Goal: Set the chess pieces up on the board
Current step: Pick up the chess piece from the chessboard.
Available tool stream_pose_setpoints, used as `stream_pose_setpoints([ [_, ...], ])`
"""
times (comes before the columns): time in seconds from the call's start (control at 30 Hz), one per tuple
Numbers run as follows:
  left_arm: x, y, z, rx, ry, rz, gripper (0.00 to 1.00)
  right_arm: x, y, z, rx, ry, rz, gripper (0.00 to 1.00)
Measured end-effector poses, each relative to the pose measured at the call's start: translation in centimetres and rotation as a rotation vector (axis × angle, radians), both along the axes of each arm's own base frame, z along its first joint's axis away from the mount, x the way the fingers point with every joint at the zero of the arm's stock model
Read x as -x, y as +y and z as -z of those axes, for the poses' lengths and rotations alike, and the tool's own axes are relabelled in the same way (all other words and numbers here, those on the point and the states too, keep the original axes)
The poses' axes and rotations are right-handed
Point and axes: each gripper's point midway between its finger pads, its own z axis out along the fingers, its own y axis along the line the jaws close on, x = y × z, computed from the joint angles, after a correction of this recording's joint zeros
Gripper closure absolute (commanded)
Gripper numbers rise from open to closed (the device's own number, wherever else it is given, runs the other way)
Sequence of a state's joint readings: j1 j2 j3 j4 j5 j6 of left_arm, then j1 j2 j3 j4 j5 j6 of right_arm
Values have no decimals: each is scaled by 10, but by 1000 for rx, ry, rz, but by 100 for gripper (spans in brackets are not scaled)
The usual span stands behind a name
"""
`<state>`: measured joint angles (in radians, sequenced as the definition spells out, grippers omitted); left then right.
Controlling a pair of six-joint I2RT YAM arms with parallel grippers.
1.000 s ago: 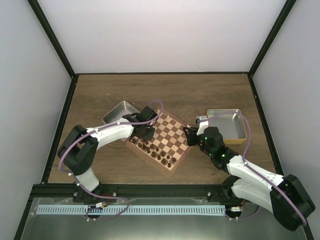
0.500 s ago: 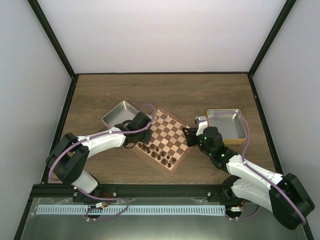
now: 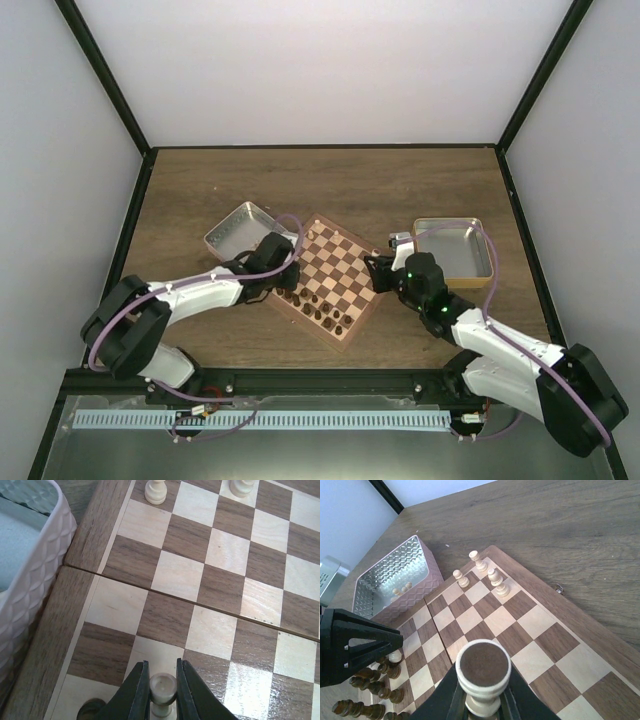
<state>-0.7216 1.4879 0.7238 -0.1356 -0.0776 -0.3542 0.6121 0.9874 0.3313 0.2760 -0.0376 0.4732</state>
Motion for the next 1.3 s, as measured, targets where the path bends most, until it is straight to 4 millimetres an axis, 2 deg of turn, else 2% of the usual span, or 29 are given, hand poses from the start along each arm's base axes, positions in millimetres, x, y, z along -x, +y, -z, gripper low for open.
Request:
stream_pose_setpoints([
  [0.37, 5, -1, -3, 98, -72, 7, 96, 3, 5, 6, -9, 33, -27, 89],
  [0.53, 3, -4, -6, 119, -90, 11, 96, 5, 12, 11, -15, 61, -62, 87],
  [0.8, -1, -8, -14, 144, -120, 14, 96, 2, 34, 7, -52, 118, -137, 87],
  [1.0, -2, -11, -18, 159, -129, 25, 95, 0, 34, 11, -70, 163, -109, 89],
  [1.17, -10, -23, -38, 189, -164, 53, 95, -7, 22, 10, -76, 170, -17, 89],
  [1.3, -22, -37, -64, 218, -219, 73, 95, -10, 13, -4, -98, 137, 37, 89],
])
